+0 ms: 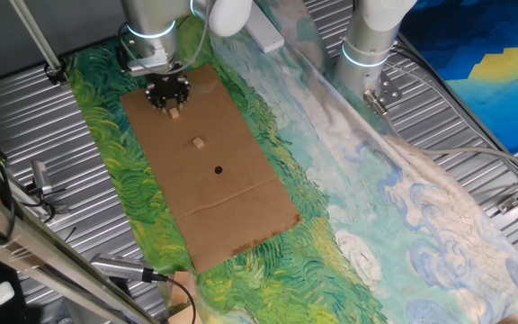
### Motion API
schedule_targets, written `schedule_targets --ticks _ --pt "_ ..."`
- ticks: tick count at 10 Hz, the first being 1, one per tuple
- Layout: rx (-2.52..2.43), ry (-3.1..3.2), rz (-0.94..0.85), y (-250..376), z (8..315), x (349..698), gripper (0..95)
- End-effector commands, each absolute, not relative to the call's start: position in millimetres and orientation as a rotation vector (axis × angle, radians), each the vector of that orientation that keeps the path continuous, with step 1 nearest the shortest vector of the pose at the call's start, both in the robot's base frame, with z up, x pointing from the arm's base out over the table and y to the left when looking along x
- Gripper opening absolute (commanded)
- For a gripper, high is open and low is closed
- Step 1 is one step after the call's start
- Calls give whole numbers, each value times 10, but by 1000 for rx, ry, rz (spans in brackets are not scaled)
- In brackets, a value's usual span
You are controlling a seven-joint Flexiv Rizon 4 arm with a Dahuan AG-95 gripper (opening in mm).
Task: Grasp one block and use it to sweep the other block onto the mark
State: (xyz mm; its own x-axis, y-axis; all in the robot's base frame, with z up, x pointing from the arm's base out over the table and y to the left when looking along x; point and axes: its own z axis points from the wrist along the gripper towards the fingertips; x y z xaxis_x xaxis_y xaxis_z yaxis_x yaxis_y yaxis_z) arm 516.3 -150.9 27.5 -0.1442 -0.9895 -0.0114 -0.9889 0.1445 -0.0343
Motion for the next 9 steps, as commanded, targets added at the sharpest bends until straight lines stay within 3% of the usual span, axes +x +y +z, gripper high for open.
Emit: schedule_targets --ticks 1,4,5,9 --pt "-2034 2354 -35 -1492 263 5168 190" --pt "-2029 2354 -43 -1485 259 5169 190" --pt "-2018 2362 -43 -1478 256 5171 0" --pt "-2008 2362 -47 -1468 252 5176 0"
